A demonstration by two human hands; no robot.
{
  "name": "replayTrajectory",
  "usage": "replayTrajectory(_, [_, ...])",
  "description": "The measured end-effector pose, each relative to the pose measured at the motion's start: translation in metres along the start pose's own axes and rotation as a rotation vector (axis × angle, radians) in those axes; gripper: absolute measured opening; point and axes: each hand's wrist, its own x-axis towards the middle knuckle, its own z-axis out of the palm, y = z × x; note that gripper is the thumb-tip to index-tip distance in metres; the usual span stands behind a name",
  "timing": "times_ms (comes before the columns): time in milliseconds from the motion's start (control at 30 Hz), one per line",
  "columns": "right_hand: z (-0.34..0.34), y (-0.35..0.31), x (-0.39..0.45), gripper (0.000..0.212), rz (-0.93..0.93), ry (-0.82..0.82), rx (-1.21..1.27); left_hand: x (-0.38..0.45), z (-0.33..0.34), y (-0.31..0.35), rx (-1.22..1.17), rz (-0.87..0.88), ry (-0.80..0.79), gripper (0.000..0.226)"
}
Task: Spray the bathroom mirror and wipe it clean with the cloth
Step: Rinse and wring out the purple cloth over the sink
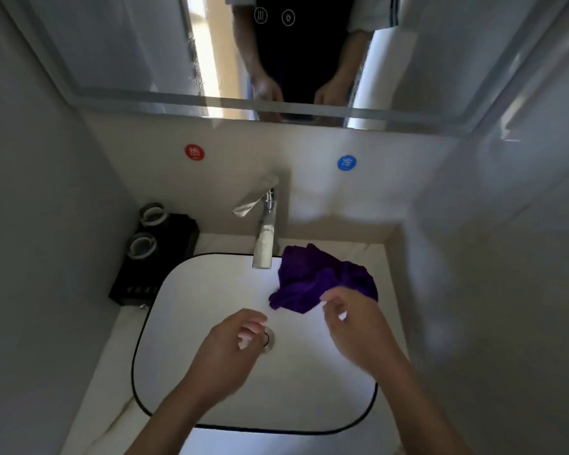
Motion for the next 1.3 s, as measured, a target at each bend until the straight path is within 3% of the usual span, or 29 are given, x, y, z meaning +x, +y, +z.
replayTrajectory(133, [0.013,0.027,0.077,0.031,-0.069,0.100,-0.358,-0.001,0.007,0.009,0.015,-0.002,0.066,0.023])
replayTrajectory(200, [0.029,0.050,0.100,0.043,-0.030,0.044,-0.546,-0.006,0.010,0.009,0.020,-0.014,0.090,0.024])
replayTrajectory(267, [0.037,0.071,0.112,0.037,-0.044,-0.006,-0.620,-0.017,0.012,0.007,0.025,-0.027,0.095,0.026])
replayTrajectory(367, [0.031,0.064,0.122,0.015,-0.026,0.011,-0.546,-0.033,0.007,0.000,0.029,-0.043,0.066,0.024])
replayTrajectory(467, [0.036,0.033,0.107,0.011,-0.041,-0.011,-0.356,-0.040,-0.001,-0.011,0.026,-0.072,0.079,0.021])
replayTrajectory(600, [0.073,0.003,0.033,0.011,-0.056,-0.178,-0.207,-0.045,-0.005,-0.019,0.031,-0.058,0.016,0.017])
replayTrajectory(700, [0.092,-0.010,-0.024,0.012,-0.118,-0.241,-0.181,-0.043,-0.012,-0.030,0.122,-0.075,-0.087,0.027])
replayTrajectory(800, [0.081,-0.030,-0.053,0.008,-0.161,-0.256,-0.040,-0.041,-0.018,-0.038,0.284,-0.056,-0.128,0.053])
replayTrajectory(933, [0.042,-0.084,-0.064,0.010,-0.326,-0.170,0.070,-0.042,-0.019,-0.026,0.049,0.090,-0.046,0.066])
replayTrajectory(1100, [0.008,-0.148,-0.080,0.006,-0.429,-0.160,0.224,-0.048,-0.026,0.002,-0.214,0.227,0.105,0.053])
replayTrajectory(1300, [-0.003,-0.180,-0.090,0.007,-0.437,-0.090,0.450,-0.053,-0.065,0.020,-0.250,0.208,0.005,0.054])
